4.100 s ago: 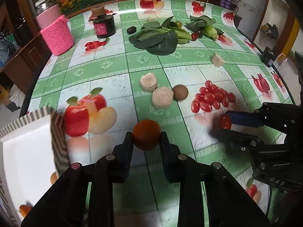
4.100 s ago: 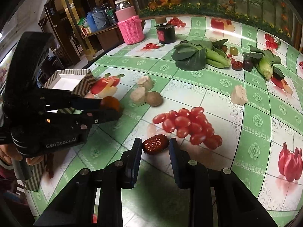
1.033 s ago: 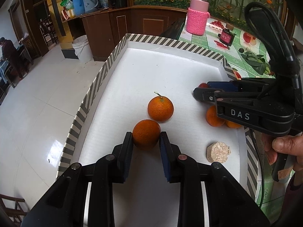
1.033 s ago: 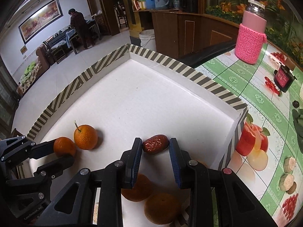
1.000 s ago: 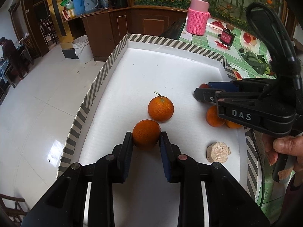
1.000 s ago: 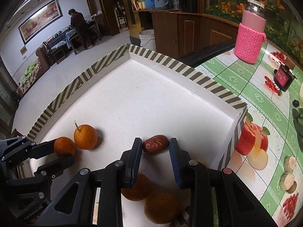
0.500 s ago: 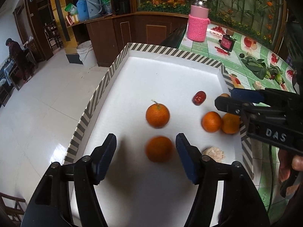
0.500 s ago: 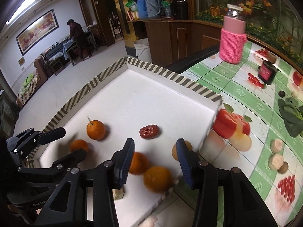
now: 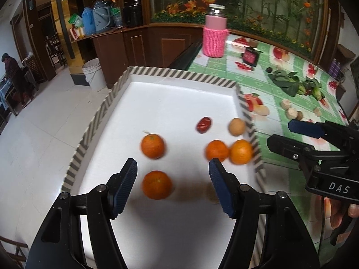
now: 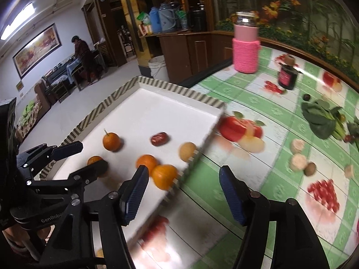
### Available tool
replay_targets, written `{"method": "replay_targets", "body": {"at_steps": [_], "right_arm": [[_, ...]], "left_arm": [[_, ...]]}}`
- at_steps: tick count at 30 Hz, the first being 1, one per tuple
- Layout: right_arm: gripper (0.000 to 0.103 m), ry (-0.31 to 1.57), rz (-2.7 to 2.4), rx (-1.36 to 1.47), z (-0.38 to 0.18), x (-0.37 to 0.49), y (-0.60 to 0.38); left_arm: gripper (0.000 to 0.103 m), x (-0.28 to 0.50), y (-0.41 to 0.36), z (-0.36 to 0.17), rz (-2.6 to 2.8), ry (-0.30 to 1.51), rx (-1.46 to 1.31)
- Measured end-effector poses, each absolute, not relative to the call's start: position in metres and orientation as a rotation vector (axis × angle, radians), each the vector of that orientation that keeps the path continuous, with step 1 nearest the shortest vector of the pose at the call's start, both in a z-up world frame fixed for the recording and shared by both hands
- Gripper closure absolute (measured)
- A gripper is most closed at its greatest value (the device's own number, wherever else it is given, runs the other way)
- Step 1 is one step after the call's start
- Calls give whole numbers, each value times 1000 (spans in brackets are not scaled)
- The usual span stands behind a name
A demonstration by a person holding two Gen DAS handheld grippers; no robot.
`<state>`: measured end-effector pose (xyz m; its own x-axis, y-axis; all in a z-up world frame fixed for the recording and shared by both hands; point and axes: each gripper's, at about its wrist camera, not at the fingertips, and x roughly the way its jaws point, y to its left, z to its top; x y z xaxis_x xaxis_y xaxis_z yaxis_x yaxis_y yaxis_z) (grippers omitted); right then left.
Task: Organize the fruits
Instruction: 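Move both grippers back from the tray toward the items on the table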
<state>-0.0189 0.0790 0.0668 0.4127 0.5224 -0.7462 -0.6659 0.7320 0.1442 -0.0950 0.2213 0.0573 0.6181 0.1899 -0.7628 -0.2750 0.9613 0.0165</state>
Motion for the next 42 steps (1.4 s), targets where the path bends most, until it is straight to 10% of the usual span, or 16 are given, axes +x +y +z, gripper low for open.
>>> {"method": "replay_targets", "body": {"at_steps": [30, 42], "right_arm": [[33, 902, 487, -73, 47, 28, -86], [51, 913, 580, -202, 27, 85, -44]], "left_arm": [[29, -38, 101, 71, -3, 901, -13], [29, -3, 92, 62, -24, 943, 8]]}}
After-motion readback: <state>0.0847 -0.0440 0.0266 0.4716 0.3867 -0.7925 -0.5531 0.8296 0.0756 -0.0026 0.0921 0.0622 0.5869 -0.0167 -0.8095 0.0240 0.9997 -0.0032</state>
